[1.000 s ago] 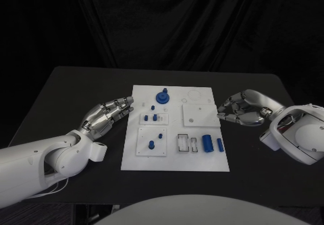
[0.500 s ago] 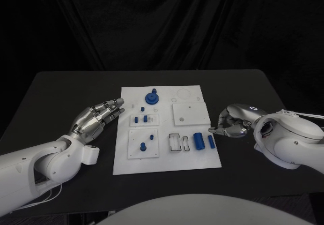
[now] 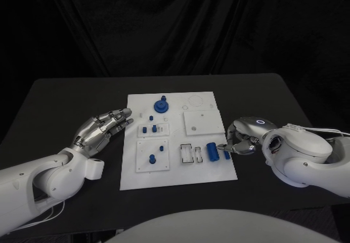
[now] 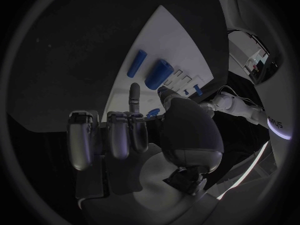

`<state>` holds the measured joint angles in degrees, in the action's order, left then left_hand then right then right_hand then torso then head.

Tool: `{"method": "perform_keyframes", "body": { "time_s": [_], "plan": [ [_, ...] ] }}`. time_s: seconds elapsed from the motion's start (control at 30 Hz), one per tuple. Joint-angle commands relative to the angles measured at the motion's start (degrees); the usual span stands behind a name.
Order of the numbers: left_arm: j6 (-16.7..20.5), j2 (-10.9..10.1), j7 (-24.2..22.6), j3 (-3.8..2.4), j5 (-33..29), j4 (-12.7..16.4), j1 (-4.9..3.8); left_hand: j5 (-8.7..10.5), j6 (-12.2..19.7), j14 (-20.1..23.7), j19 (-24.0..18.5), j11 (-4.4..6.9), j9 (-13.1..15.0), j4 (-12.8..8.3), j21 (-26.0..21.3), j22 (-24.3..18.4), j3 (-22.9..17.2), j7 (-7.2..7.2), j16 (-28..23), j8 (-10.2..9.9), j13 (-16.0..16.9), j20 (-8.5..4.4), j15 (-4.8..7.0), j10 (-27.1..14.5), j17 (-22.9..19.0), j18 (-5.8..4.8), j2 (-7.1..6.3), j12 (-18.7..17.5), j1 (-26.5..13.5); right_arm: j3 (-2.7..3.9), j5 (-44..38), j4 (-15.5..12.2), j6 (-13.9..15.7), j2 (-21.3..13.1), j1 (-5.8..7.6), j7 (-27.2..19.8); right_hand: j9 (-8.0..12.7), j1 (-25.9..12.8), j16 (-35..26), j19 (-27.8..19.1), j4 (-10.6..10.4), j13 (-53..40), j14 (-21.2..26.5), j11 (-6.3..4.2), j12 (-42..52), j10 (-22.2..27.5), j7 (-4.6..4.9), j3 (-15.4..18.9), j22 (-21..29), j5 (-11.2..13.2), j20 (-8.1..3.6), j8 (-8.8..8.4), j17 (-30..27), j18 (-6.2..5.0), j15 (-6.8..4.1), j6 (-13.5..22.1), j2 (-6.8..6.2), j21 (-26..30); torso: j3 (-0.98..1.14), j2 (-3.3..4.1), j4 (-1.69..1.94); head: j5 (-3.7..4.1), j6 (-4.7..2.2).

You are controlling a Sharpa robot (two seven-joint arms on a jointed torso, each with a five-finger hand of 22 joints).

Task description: Assemble the parts on the task board

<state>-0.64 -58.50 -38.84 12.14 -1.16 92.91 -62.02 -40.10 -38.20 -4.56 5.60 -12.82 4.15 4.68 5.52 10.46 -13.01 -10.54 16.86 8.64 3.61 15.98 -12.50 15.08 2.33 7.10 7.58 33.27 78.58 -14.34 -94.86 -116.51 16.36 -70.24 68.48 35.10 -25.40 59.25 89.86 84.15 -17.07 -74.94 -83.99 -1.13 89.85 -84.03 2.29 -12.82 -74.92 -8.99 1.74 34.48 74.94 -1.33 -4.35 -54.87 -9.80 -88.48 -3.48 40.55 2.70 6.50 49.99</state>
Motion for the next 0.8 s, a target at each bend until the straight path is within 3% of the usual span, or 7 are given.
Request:
{"method": "perform_keyframes", "body": {
  "time_s": [0.03, 0.2, 0.37, 0.47, 0.6, 0.8],
  "plan": [
    [-2.41, 0.11, -9.26, -0.04, -0.36, -0.01, -0.08, -0.24, -0.39, -0.72, 0.75, -0.14, 0.07, 0.02, 0.59, 0.42, -0.52, -1.62, 0.63, 0.38, 0.03, 0.26, -0.11, 0.49, 0.08, 0.55, -0.04, 0.03, 0.83, 0.01, -3.24, -0.29, -0.77, 0.5, -0.28, 1.73, -0.39, 0.16, 0.14, 5.3, 0.01, -15.06, -6.01, -0.48, 0.15, -5.97, -0.14, 0.12, -14.66, 0.68, -0.33, -0.04, 15.06, 1.01, -0.52, 0.44, -0.46, -0.35, 0.03, 0.11, 0.06, -0.1, 0.01],
    [-2.65, 0.07, -8.87, -0.04, -0.36, -0.05, -0.08, -0.22, -0.22, -1.94, 2.82, -0.18, -0.02, 0.43, 2.33, 2.45, -1.35, -1.65, 1.98, 0.64, 0.0, 0.69, -0.51, 0.63, 0.23, 0.56, -0.44, -0.5, 0.99, 0.02, -3.48, -0.09, -0.96, 1.77, -0.53, 1.79, -1.79, -1.68, 0.14, 5.4, -0.04, -15.06, -6.01, -0.58, 0.15, -5.97, -0.26, 0.74, -14.74, 3.3, -0.35, 0.41, 15.06, 1.07, -0.58, 0.29, -0.68, -0.61, 0.08, 0.1, -0.06, -0.26, 0.01],
    [-2.81, 0.08, -8.68, -0.04, -0.36, -0.04, -0.08, -0.22, -0.12, -2.14, 3.21, -0.13, -0.04, 0.5, 2.67, 2.81, -1.5, -1.6, 2.17, 0.66, -0.01, 0.72, -0.58, 0.53, 0.25, 0.51, -0.53, -0.74, 1.02, 0.02, -3.54, 0.18, -2.01, 2.75, -0.79, 2.06, -2.82, -3.28, 0.14, 5.49, -0.06, -15.06, -6.01, -0.64, 0.15, -5.97, -0.32, 1.01, -14.82, 5.49, -0.39, 0.62, 15.06, 1.13, -0.64, 0.4, -0.9, -0.82, 0.03, 0.19, 0.24, -0.04, 0.01],
    [-2.94, 0.14, -8.57, -0.04, -0.36, -0.14, -0.07, -0.21, -0.09, -2.23, 3.31, -0.13, -0.05, 0.52, 2.75, 2.89, -1.55, -1.58, 2.26, 0.67, -0.02, 0.73, -0.61, 0.5, 0.26, 0.48, -0.56, -0.8, 1.03, 0.03, -3.56, 0.41, -2.75, 3.32, -1.02, 2.38, -3.43, -4.26, 0.14, 5.85, -0.07, -15.06, -6.01, -0.73, 0.15, -5.97, -0.42, 1.24, -15.08, 5.94, -0.45, 0.82, 15.06, 1.33, -0.71, 0.3, -1.14, -1.52, 0.07, 0.3, 0.31, -0.24, 0.01],
    [-2.95, 0.2, -8.53, -0.04, -0.36, -0.25, -0.06, -0.2, 0.78, -2.4, 3.57, -0.02, -0.17, 0.57, 3.01, 3.09, -1.84, -1.48, 2.27, 0.48, -0.1, 0.74, -0.78, -0.14, 0.24, 0.3, -0.7, -1.73, 1.13, 0.03, -3.57, 1.22, -3.98, 4.22, -1.37, 3.01, -3.91, -5.11, 0.14, 5.85, -0.08, -15.06, -6.01, -0.8, 0.15, -5.97, -0.49, 1.44, -15.08, 6.02, -0.53, 0.92, 15.06, 1.33, -0.79, 0.3, -1.32, -1.52, 0.0, 0.42, 0.1, -0.67, 0.01],
    [-2.89, 0.22, -8.41, -0.04, -0.36, -0.48, -0.05, -0.1, 2.08, -2.44, 3.67, 0.59, -0.3, 0.64, 3.2, 3.21, -2.16, -1.09, 2.1, 0.19, -0.2, 0.7, -0.94, -1.37, 0.22, 0.05, -0.98, -3.06, 1.23, 0.03, -3.57, 2.68, -3.66, 5.91, -2.09, 3.2, -4.56, -7.09, 0.14, 5.85, -0.1, -15.06, -6.01, -0.84, 0.15, -5.97, -0.49, 2.19, -15.08, 6.08, -0.61, 0.86, 15.06, 1.33, -0.84, 0.61, -2.05, -1.52, 0.06, 0.35, 0.33, -0.3, 0.01]
  ]
}}
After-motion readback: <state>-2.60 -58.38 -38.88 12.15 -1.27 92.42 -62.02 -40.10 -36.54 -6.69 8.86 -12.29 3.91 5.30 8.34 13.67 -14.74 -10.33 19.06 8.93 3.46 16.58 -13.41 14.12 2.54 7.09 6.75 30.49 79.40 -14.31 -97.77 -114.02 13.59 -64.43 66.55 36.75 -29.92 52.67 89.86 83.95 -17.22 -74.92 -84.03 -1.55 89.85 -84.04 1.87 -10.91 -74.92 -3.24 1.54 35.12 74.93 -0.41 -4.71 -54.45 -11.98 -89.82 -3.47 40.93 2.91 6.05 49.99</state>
